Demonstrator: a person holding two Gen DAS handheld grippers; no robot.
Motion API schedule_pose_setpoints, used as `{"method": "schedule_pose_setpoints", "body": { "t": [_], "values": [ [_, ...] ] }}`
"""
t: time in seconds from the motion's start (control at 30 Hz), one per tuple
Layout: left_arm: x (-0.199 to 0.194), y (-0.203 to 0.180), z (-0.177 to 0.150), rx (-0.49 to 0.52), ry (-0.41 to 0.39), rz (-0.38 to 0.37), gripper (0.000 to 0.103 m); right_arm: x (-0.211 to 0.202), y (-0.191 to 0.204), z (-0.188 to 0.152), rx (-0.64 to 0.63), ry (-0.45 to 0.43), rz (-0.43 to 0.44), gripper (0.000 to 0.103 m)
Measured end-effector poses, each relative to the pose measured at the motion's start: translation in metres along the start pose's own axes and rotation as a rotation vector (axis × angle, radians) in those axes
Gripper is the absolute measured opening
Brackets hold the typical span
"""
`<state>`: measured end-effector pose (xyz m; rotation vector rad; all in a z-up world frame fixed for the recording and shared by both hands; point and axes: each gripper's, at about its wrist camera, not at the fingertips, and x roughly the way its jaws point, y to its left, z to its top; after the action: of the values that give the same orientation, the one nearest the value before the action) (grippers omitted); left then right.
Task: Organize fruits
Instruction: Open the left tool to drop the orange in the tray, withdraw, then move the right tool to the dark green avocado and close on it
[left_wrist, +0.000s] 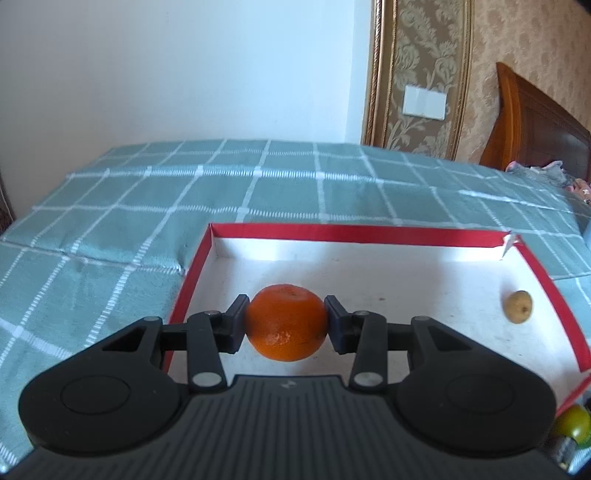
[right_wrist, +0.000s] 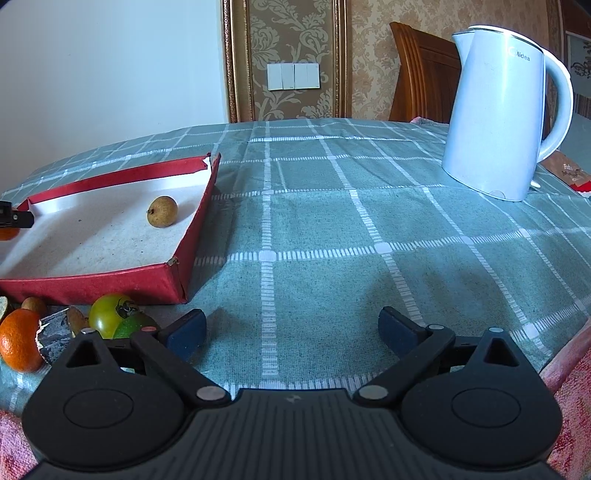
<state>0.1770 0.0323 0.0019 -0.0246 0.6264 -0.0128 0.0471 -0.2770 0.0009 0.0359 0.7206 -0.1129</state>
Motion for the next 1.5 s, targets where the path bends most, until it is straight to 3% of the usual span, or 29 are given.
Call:
{"method": "schedule_pose_setpoints", "body": {
  "t": [0.17, 0.4, 0.43, 0.47, 0.5, 0.7, 0.77, 0.87, 1.03, 1.2, 1.37, 1.5],
  "values": [
    [0.014, 0.002, -0.001, -0.002, 0.060, 0.007, 0.040, 0.001, 0.001, 0.001, 0.004, 0.001, -0.006, 0.101],
    [0.013, -0.001, -0.001, 0.013, 0.071, 0.016, 0.041, 0.001, 0.000, 0.001, 0.005, 0.000, -0.006, 0.101],
    [0.013, -0.002, 0.000, 0.014, 0.074, 0.017, 0.048, 0.001, 0.000, 0.001, 0.005, 0.000, -0.005, 0.101],
    [0.011, -0.002, 0.000, 0.014, 0.075, 0.022, 0.062, 0.001, 0.000, 0.001, 0.005, 0.000, -0.005, 0.101],
    [0.008, -0.001, 0.000, 0.012, 0.067, 0.027, 0.067, 0.001, 0.001, 0.001, 0.005, 0.001, -0.005, 0.101],
    [-0.023, 0.004, 0.000, -0.002, 0.012, 0.022, 0.069, 0.001, 0.001, 0.001, 0.005, 0.000, -0.005, 0.101],
    [-0.041, 0.009, -0.004, -0.016, -0.011, 0.006, 0.075, 0.001, 0.000, 0.001, 0.005, 0.001, -0.005, 0.101],
    [-0.074, 0.014, -0.020, -0.003, -0.063, -0.017, 0.082, 0.001, 0.000, 0.001, 0.005, 0.001, -0.006, 0.101],
    [-0.126, 0.017, -0.065, 0.039, -0.127, -0.049, 0.085, 0.001, 0.000, 0.001, 0.005, 0.000, -0.005, 0.101],
    [-0.161, 0.021, -0.107, 0.018, -0.181, -0.068, 0.089, 0.001, 0.001, 0.001, 0.005, 0.001, -0.005, 0.101],
    [-0.167, 0.020, -0.134, 0.066, -0.190, -0.016, 0.090, 0.001, 0.000, 0.001, 0.005, 0.001, -0.005, 0.101],
    [-0.153, 0.026, -0.139, 0.015, -0.133, 0.008, 0.090, 0.001, 0.000, 0.001, 0.005, 0.001, -0.005, 0.101]
  ]
}}
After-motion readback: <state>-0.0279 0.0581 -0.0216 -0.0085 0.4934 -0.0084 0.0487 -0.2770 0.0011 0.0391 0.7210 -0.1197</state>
